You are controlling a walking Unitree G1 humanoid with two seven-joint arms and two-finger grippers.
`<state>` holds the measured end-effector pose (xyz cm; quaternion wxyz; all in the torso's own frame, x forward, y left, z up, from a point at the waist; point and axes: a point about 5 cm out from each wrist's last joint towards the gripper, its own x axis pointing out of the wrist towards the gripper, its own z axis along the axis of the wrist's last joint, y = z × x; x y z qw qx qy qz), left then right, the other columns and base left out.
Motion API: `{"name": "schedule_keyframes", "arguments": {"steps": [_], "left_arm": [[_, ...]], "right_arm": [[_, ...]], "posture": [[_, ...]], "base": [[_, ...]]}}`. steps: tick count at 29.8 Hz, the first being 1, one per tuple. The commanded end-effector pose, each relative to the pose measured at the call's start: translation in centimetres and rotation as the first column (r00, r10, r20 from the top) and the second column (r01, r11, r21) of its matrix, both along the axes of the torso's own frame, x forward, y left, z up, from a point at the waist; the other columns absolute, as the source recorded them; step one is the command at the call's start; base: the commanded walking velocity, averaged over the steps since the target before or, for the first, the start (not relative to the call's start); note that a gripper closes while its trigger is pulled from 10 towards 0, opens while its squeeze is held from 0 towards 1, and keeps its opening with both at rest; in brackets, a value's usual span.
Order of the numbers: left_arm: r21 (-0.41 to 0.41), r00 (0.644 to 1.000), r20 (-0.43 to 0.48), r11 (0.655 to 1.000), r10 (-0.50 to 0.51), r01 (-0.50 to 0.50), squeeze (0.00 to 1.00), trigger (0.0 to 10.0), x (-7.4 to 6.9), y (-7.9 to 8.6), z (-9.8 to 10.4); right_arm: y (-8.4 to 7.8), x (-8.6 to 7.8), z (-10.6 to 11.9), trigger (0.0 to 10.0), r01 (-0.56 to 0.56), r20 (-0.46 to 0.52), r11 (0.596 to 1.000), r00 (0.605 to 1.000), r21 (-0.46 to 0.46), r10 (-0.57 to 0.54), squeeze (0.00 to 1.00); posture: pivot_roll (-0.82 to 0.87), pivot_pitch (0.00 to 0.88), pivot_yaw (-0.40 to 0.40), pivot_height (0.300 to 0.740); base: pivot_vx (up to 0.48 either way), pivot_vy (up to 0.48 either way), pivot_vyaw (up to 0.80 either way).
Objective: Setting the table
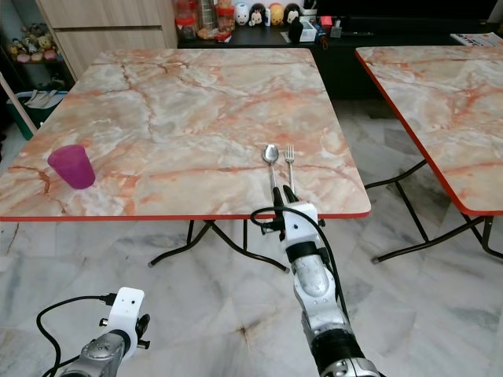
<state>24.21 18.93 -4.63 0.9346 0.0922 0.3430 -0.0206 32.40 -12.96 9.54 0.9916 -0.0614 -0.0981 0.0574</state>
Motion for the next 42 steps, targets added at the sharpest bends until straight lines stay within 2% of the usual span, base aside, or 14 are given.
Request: {"name": "schedule_keyframes", "arguments": {"steps": [1, 7, 19, 20, 21, 42], "left_arm": [[0.008, 1.0, -0.023, 1.0, -0.006, 0.006, 0.0, 10.0, -0.6, 0.1, -0.4], [0.01, 1.0, -0.021, 1.0, -0.012, 0.012, 0.0, 10.0, -0.4, 0.2, -0.3], [0.011, 1.0, -0.017, 1.0, 0.001, 0.0, 0.0, 10.0, -0.4, 0.5, -0.2], [0.011, 1.0, -0.016, 1.0, 0.002, -0.002, 0.0, 10.0, -0.4, 0.5, -0.2], [0.011, 1.0, -0.016, 1.0, 0.003, -0.003, 0.0, 10.0, -0.4, 0.5, -0.2], [0.006, 1.0, -0.012, 1.0, 0.005, -0.005, 0.0, 10.0, -0.4, 0.4, -0.2]], "right_arm": [[-0.3, 0.2, 0.0, 10.0, 0.033, -0.015, 0.999, 0.999, 0.024, -0.033, 1.0], [0.0, 0.9, 0.6, 10.0, 0.047, -0.021, 0.996, 0.999, 0.07, -0.046, 1.0], [0.9, 1.3, 0.9, 10.0, 0.04, -0.033, 0.997, 0.999, 0.071, -0.038, 1.0], [0.9, 1.3, 0.9, 10.0, 0.049, -0.037, 0.996, 0.998, 0.073, -0.046, 0.19], [0.9, 1.3, 0.8, 10.0, 0.054, -0.041, 0.996, 0.998, 0.076, -0.051, 0.0], [0.8, 1.3, 0.8, 10.0, 0.054, -0.048, 0.995, 0.998, 0.083, -0.05, 0.0]], "posture": [[-0.01, 0.059, 0.004, 0.74], [-0.01, 0.072, 0.013, 0.74], [0.0, 0.092, 0.014, 0.74], [0.0, 0.094, 0.014, 0.74], [0.0, 0.095, 0.015, 0.74], [0.0, 0.111, 0.011, 0.74]], "base": [[0.0, 0.0, 0.0], [0.0, 0.0, 0.0], [0.0, 0.0, 0.0], [0.0, 0.0, 0.0], [0.0, 0.0, 0.0], [0.26, 0.0, 0.0]]}}
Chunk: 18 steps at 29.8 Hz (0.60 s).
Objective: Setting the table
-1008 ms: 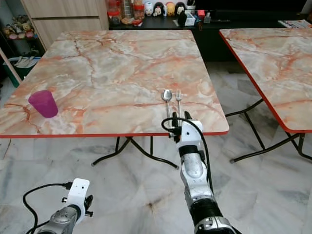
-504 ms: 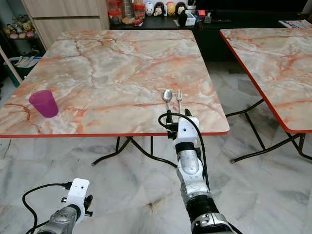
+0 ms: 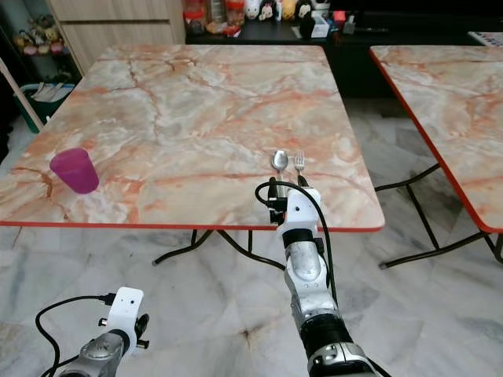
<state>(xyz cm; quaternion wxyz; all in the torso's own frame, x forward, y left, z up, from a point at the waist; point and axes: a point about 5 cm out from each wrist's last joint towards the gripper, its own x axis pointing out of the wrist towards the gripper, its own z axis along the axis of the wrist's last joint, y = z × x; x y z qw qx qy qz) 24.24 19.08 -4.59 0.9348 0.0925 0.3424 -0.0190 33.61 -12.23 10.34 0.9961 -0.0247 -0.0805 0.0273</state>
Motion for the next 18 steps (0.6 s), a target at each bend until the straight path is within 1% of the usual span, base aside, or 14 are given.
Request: {"name": "schedule_keyframes", "arguments": {"steps": [1, 10, 18], "left_arm": [[0.004, 1.0, -0.014, 1.0, 0.002, -0.002, 0.0, 10.0, -0.42, 0.26, -0.26], [0.003, 1.0, -0.014, 1.0, 0.002, -0.002, 0.0, 10.0, -0.44, 0.19, -0.28], [0.001, 1.0, -0.018, 1.0, -0.002, 0.002, 0.0, 10.0, -0.54, 0.09, -0.36]], "right_arm": [[0.1, 0.09, 0.01, 10.0, -0.004, -0.009, 1.0, 1.0, 0.008, 0.004, 0.0], [0.13, 0.09, 0.02, 10.0, -0.004, -0.01, 1.0, 1.0, 0.009, 0.004, 0.0], [0.53, -0.35, -0.36, 10.0, -0.007, -0.018, 1.0, 1.0, 0.014, 0.007, 0.0]], "posture": [[0.0, 0.111, 0.011, 0.74], [0.0, 0.111, 0.01, 0.74], [-0.01, 0.115, 0.01, 0.74]], "base": [[0.3, 0.0, 0.0], [0.295, 0.0, 0.0], [0.299, 0.0, 0.0]]}}
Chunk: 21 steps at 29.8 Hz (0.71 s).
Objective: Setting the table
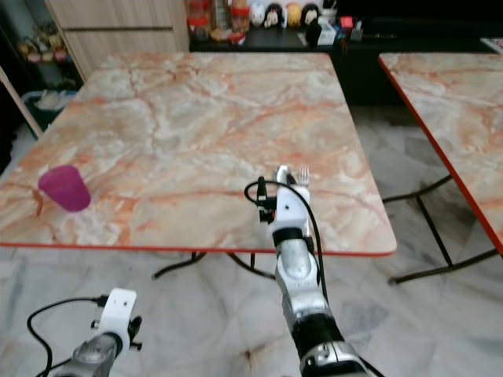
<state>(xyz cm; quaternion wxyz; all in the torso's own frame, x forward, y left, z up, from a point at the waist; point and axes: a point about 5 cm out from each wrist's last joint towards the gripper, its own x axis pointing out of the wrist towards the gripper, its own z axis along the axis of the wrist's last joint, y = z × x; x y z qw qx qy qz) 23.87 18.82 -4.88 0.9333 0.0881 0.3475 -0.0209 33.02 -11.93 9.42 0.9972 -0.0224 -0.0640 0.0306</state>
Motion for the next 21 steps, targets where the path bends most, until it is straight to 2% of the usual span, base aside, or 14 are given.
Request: {"name": "schedule_keyframes", "arguments": {"steps": [1, 16, 21], "left_arm": [[0.01, 1.0, -0.007, 1.0, -0.003, 0.003, 0.0, 10.0, -0.17, 0.35, -0.07], [0.011, 1.0, -0.014, 1.0, 0.0, 0.0, 0.0, 10.0, -0.44, 0.44, -0.24], [0.008, 1.0, -0.003, 1.0, 0.006, -0.006, 0.0, 10.0, -0.33, 0.55, -0.12]], "right_arm": [[0.23, 0.23, 0.55, 10.0, 0.0, 0.015, 1.0, 1.0, 0.01, 0.0, 0.0], [0.45, -0.19, -0.25, 10.0, -0.004, -0.015, 1.0, 1.0, 0.015, 0.004, 0.0], [0.4, -0.2, -0.18, 10.0, 0.001, -0.013, 1.0, 1.0, 0.018, -0.001, 0.0]], "posture": [[-0.01, 0.115, 0.01, 0.74], [-0.01, 0.115, 0.011, 0.74], [-0.01, 0.11, 0.012, 0.74]], "base": [[0.296, 0.0, 0.0], [0.294, 0.0, 0.0], [0.0, 0.0, 0.0]]}}
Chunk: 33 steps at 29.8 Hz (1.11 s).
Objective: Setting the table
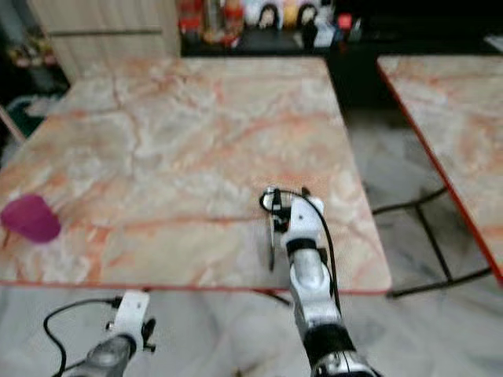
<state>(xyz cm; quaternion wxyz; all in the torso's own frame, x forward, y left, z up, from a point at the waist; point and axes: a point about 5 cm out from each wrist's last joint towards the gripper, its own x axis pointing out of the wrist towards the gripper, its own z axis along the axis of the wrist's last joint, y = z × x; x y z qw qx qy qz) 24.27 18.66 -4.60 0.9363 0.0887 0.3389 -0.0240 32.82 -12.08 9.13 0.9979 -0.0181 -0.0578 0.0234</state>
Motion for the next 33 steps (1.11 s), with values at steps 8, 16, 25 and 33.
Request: {"name": "schedule_keyframes", "arguments": {"steps": [8, 16, 25, 33], "left_arm": [[0.017, 1.0, -0.023, 1.0, 0.013, -0.012, 0.0, 10.0, -0.8, 0.9, -0.4], [0.022, 0.999, -0.036, 1.0, 0.004, -0.004, 0.0, 10.0, -1.2, 1.0, -0.7], [0.028, 0.999, -0.038, 1.0, -0.012, 0.013, 0.0, 10.0, -1.2, 0.9, -0.7], [0.029, 0.999, -0.035, 1.0, -0.009, 0.01, 0.0, 10.0, -1.1, 1.0, -0.6]], "right_arm": [[0.4, -1.0, 1.2, 10.0, 0.064, 0.024, 0.998, 0.998, 0.023, -0.064, 0.0], [0.6, -2.2, 1.5, 10.0, 0.087, 0.001, 0.996, 0.996, -0.024, -0.087, 0.0], [-1.8, -1.5, -0.3, 10.0, 0.144, -0.129, 0.985, 0.979, -0.1, -0.156, 0.0], [-2.0, -1.1, -0.4, 10.0, 0.144, -0.155, 0.986, 0.975, -0.088, -0.157, 0.0]], "posture": [[0.0, 0.124, 0.011, 0.74], [-0.02, 0.143, 0.022, 0.74], [-0.01, 0.14, 0.025, 0.74], [0.0, 0.139, 0.024, 0.74]], "base": [[0.0, 0.0, 0.0], [0.0, 0.0, 0.0], [0.0, 0.0, 0.0], [0.0, 0.0, 0.0]]}}
